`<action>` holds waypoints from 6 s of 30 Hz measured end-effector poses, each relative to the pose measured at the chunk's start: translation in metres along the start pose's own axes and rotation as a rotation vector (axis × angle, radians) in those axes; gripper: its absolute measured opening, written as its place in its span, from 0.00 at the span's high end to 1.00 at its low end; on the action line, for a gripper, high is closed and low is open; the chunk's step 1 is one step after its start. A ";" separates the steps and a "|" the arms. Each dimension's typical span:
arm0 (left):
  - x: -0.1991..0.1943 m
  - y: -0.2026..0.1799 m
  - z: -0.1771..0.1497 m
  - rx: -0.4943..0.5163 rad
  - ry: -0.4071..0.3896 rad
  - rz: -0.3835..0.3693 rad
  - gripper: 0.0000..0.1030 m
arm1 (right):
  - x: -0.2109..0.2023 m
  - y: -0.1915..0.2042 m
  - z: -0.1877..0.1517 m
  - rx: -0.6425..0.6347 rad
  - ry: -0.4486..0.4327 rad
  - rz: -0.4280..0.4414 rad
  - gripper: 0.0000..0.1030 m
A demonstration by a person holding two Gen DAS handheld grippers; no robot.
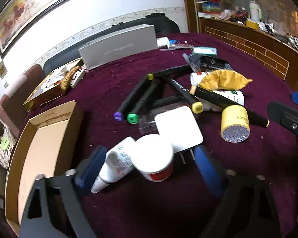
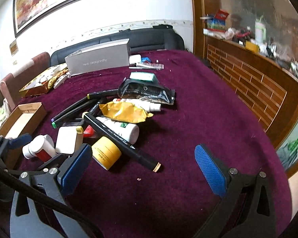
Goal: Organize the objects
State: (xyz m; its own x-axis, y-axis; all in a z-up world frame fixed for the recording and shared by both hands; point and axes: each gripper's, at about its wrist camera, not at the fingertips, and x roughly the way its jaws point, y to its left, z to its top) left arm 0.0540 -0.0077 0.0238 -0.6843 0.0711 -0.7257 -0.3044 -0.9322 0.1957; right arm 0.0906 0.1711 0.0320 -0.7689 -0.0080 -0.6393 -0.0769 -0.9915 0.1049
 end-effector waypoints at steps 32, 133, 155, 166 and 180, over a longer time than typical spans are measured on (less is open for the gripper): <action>-0.112 0.157 -0.064 -0.379 -0.145 -0.112 0.71 | 0.043 0.127 0.000 0.126 0.436 0.639 0.00; 0.021 0.283 -0.054 -0.641 0.060 -0.048 0.64 | -0.005 0.181 0.095 -0.014 0.006 0.305 0.20; -0.037 0.231 -0.071 -0.688 0.061 -0.068 0.61 | -0.030 0.071 0.038 -0.018 0.095 0.278 0.19; -0.012 0.084 -0.005 -0.431 0.120 -0.287 0.39 | 0.003 -0.014 0.016 0.225 0.185 0.256 0.19; 0.025 0.027 0.024 -0.329 0.085 -0.109 0.38 | 0.026 -0.043 0.008 0.298 0.223 0.316 0.19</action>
State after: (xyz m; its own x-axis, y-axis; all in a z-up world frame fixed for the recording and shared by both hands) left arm 0.0126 -0.0228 0.0264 -0.5976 0.1599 -0.7857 -0.1337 -0.9861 -0.0990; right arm 0.0682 0.2143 0.0170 -0.6319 -0.3625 -0.6851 -0.0652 -0.8559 0.5130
